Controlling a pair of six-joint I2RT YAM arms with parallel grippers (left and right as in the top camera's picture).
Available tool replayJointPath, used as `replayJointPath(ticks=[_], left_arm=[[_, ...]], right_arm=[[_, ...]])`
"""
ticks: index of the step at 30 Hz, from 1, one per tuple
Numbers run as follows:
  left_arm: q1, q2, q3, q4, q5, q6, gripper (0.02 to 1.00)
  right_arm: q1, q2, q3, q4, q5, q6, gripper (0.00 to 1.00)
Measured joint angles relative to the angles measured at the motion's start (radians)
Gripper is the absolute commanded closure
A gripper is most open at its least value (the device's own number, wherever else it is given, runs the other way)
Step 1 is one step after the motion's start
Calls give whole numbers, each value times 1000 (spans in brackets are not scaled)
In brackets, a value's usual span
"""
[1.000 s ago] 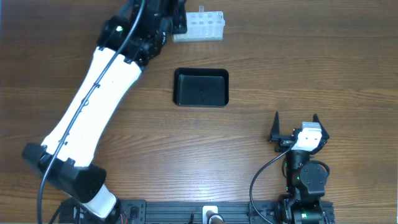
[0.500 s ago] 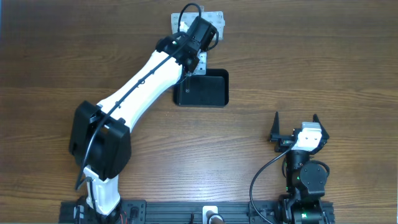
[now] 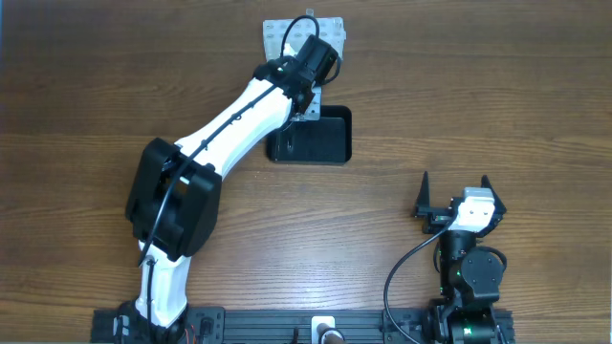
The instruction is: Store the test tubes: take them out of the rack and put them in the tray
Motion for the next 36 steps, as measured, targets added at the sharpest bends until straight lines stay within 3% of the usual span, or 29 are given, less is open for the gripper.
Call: replayJointPath(ticks=[7,13,18,26,30,36], left_arm=[[0,16,0,1,4,0,840],[0,42,0,0,12,-1,621],[3,39,0,2,9,-3,566],[19,-217,-31,157,-67,66,198],[101,-476,-118,365,-67,146,156],[355,-845,-467,682,34,289,134]], right_arm=[[0,0,0,0,0,-1,7],[0,0,0,0,0,-1,7],[0,0,0,0,0,-1,9],[0,0,0,0,0,0,9],[0,0,0,0,0,0,9],[0,0,0,0,0,-1,7]])
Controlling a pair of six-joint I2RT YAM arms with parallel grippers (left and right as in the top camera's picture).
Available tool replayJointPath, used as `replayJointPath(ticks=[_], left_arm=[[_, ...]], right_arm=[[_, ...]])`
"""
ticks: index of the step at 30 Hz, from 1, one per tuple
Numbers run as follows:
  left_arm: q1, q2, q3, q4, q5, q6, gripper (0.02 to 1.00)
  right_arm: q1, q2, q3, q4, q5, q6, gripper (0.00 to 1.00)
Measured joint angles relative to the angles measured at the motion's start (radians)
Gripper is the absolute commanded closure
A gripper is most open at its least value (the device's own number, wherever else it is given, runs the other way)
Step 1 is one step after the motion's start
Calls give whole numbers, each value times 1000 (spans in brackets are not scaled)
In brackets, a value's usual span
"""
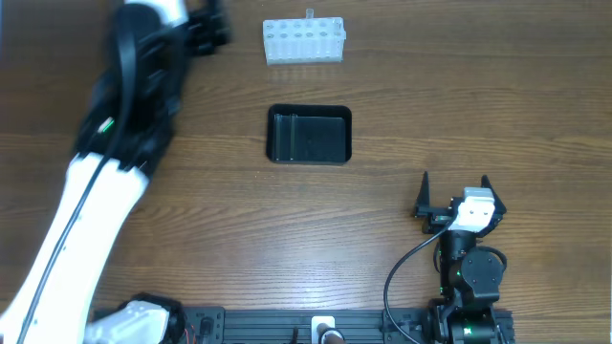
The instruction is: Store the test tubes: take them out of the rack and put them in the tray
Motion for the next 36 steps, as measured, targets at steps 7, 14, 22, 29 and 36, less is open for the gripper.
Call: replayJointPath(ticks=[7,14,22,29,36], left_arm=[[137,-337,-462,162,75,156,91],[204,-718,-843,299,117,194,58],[206,-1024,-1119,339,143,156,51],[206,-1147,-1201,327,210,131,18],[206,-1251,-1237,148,267,131,18]], right_arm=[[0,0,0,1,0,0,7],[0,0,0,0,0,0,9],[0,0,0,0,0,0,9],[0,0,0,0,0,0,9],[0,0,0,0,0,0,9]])
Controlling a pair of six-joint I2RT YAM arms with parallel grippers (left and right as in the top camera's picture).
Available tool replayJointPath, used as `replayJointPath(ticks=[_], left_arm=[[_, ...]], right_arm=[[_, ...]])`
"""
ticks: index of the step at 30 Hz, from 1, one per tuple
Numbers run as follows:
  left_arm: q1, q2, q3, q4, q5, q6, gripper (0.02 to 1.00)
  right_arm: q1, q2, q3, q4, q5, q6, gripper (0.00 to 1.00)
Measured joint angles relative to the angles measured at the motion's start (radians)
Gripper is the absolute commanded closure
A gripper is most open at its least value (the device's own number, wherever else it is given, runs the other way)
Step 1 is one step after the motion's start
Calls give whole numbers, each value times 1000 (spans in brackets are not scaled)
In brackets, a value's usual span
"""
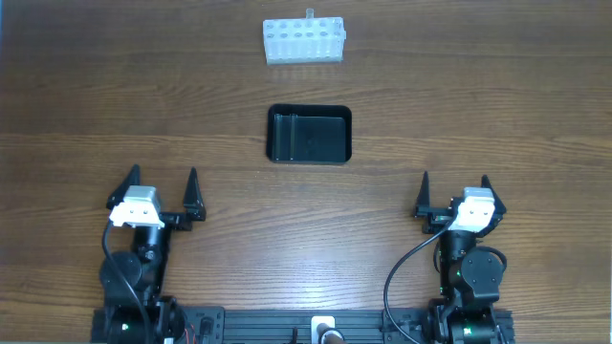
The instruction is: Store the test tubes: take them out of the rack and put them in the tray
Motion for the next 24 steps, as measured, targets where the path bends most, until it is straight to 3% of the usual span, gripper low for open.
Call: replayJointPath(ticks=[5,24], left_arm=[[0,-20,0,-91,22,0,18],[0,-22,0,-92,29,0,18]], right_arm=[[0,0,0,0,0,0,7],[0,0,0,0,0,1,9]])
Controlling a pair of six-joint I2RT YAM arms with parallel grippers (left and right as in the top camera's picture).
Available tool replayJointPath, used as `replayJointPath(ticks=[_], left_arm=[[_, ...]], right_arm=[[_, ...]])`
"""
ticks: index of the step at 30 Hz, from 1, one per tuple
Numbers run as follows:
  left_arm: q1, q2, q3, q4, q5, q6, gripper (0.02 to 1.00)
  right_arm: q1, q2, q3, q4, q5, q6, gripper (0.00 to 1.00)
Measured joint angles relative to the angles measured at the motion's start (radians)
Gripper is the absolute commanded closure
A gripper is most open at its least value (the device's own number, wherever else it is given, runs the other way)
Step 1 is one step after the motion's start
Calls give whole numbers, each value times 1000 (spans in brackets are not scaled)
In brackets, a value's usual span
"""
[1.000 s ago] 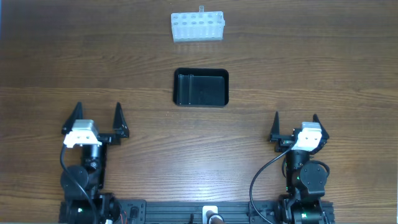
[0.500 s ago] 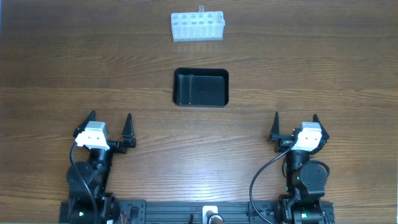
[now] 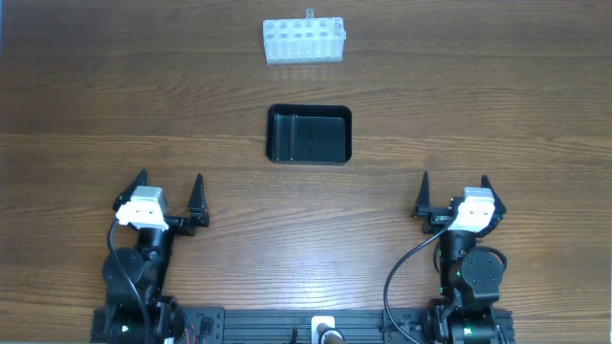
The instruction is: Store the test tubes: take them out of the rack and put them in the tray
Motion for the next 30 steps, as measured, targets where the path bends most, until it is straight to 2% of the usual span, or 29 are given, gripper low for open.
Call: replayJointPath(ticks=[26,30], left_arm=[[0,0,0,0,0,0,20],[0,0,0,0,0,0,18]], right_arm=[[0,0,0,1,0,0,7],[0,1,-2,71,0,8,9]])
